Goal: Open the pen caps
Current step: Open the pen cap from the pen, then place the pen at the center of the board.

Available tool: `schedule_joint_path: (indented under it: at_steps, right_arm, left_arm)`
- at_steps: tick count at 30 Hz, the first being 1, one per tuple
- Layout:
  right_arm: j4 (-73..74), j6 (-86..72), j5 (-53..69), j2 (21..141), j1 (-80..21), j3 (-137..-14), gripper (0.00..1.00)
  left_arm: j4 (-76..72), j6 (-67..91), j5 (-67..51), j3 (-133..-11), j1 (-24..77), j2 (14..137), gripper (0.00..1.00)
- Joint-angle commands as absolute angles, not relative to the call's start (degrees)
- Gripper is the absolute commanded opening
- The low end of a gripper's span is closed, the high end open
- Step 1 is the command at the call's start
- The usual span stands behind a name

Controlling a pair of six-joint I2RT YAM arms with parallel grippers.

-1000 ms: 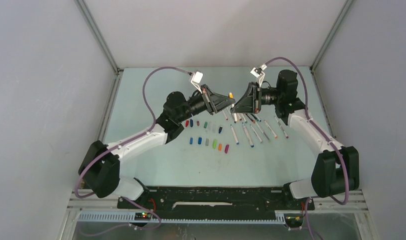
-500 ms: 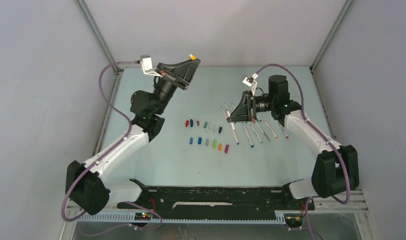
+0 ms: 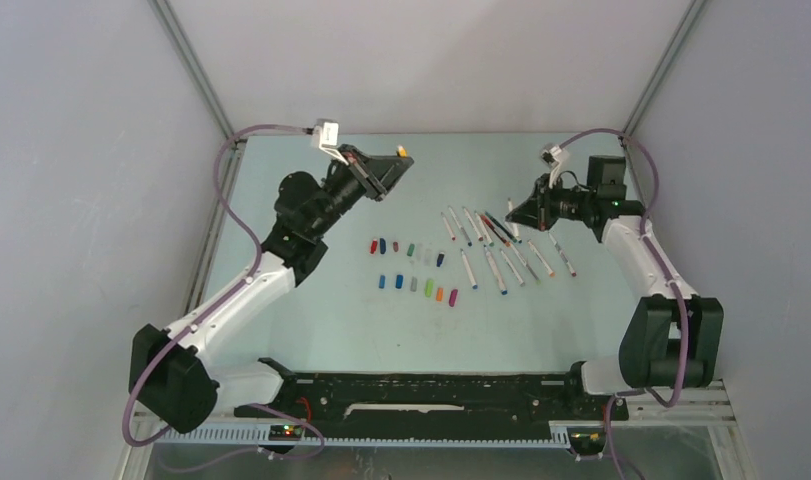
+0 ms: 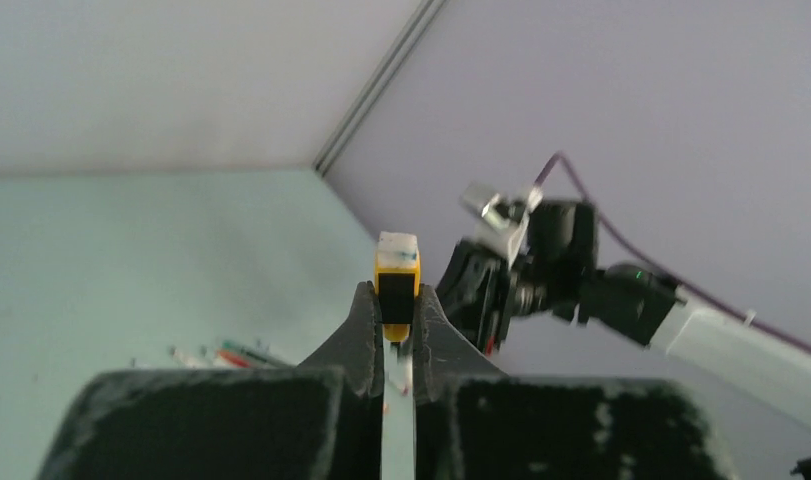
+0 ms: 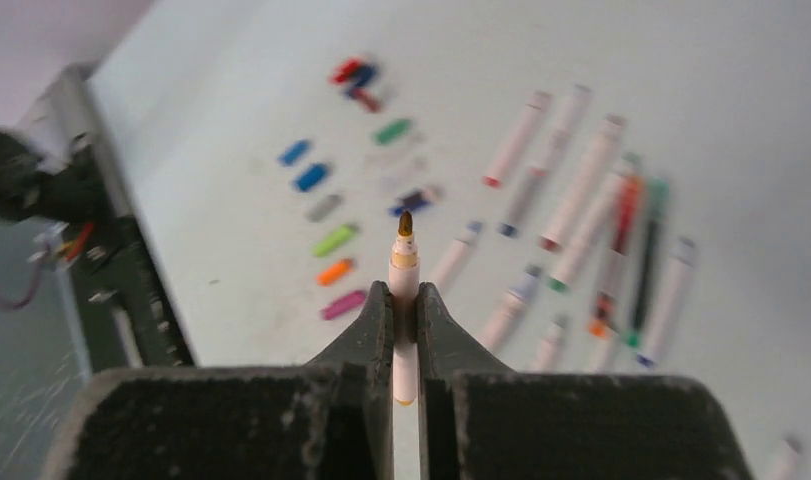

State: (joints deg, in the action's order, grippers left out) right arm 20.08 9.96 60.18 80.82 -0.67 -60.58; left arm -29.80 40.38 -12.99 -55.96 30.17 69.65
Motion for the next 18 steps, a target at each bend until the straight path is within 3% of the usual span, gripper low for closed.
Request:
schedule_joint_path:
  at_steps: [1,10,18]
  right_arm:
    - [26.29,18.83,45.60,85.96,3.50,-66.14,0.00]
    - [37.39,24.63,30.90,105.98,4.83,-83.15,0.02]
    - [42.79,25.36,27.60,118.68,3.52,-95.33,0.05]
  left_arm:
    - [-19.42,39.11,-17.85,-53.62,29.84,69.60,0.00]
    - [-20.13,42.47,-22.33,-50.02,29.88,73.51,0.00]
    - [-19.69,42.02,-23.10,-49.20,29.96,74.81,0.00]
